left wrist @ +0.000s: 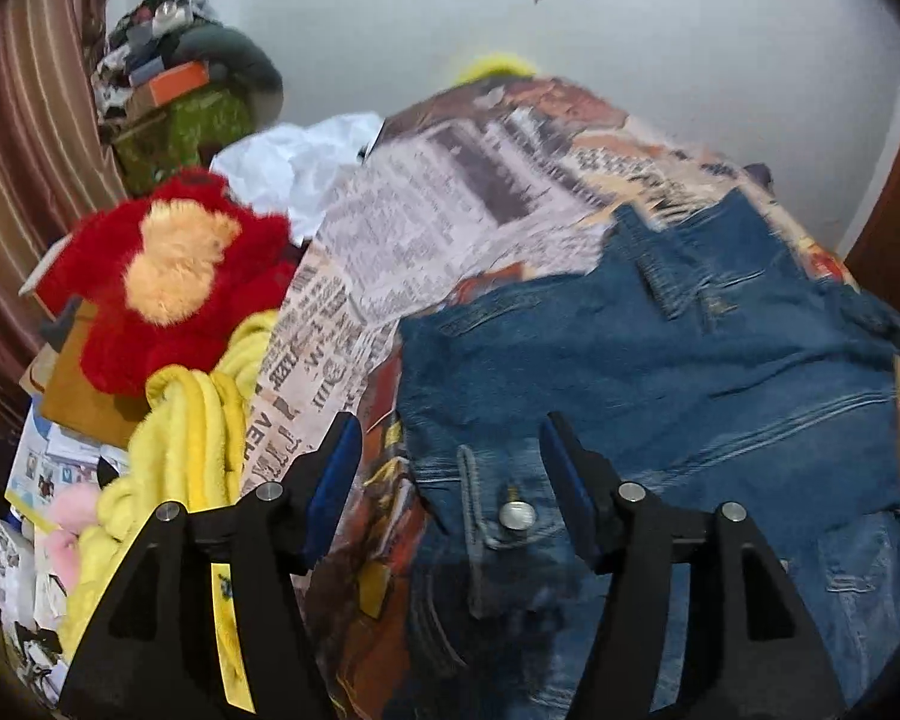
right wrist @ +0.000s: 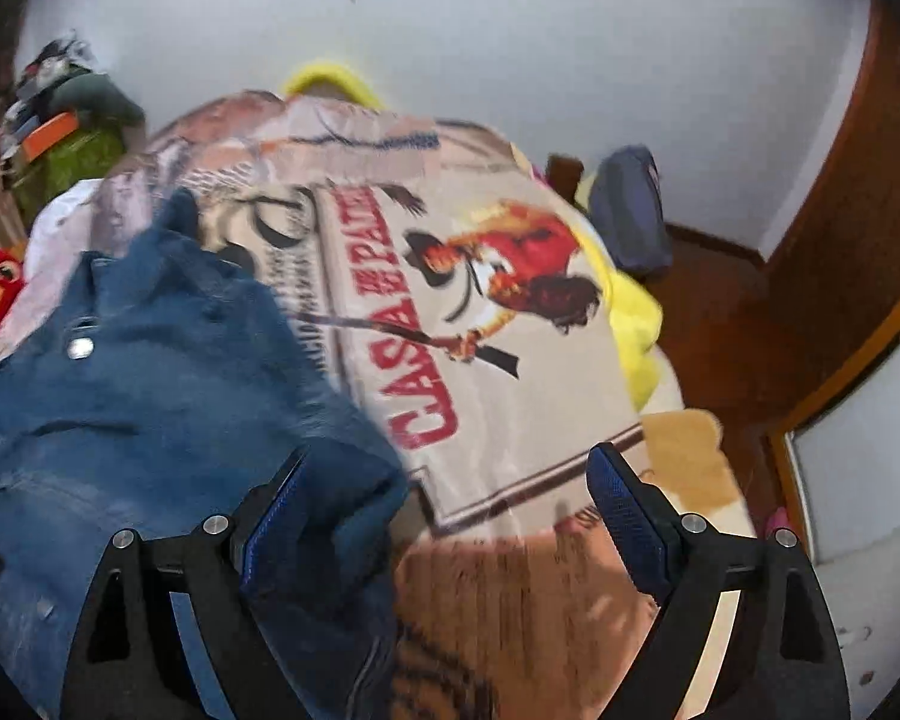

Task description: Fold large clothes

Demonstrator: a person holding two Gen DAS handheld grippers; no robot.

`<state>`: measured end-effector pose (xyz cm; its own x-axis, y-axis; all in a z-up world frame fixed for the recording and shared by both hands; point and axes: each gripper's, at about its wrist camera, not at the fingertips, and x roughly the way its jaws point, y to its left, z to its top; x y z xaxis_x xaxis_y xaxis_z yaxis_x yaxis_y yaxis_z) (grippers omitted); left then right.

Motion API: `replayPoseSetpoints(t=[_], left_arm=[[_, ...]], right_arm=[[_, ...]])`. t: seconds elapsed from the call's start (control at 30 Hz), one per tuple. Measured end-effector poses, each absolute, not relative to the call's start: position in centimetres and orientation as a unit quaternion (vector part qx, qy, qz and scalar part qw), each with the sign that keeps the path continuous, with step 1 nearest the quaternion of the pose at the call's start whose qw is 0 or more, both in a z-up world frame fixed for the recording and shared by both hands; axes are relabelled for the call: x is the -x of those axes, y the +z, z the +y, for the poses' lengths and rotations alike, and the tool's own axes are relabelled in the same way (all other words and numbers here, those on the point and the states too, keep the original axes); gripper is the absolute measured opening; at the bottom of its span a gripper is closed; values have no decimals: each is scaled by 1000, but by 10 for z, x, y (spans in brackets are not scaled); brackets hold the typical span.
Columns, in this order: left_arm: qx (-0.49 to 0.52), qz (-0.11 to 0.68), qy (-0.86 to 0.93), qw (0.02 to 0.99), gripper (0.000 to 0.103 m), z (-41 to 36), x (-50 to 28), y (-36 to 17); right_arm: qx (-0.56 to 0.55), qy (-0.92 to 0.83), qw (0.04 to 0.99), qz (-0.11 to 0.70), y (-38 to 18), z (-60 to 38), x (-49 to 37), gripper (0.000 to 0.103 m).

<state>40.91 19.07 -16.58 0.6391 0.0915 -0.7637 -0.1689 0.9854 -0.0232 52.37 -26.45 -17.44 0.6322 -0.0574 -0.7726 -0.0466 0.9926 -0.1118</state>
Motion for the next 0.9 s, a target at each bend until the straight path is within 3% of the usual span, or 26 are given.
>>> replayPoseSetpoints(t=[0.23, 0.53, 0.77, 0.9], left_arm=[[34, 346, 49, 936, 75, 163, -362, -102], [26, 276, 30, 960, 100, 140, -292, -52], [25, 269, 21, 962, 101, 134, -236, -55], [31, 297, 15, 954, 101, 133, -206, -83]], right_arm=[[74, 36, 931, 356, -93, -242, -442, 90], [67, 81, 950, 295, -36, -227, -345, 103], [72, 109, 946, 298, -44, -220, -284, 103], [51, 139, 928, 341, -70, -223, -266, 103]])
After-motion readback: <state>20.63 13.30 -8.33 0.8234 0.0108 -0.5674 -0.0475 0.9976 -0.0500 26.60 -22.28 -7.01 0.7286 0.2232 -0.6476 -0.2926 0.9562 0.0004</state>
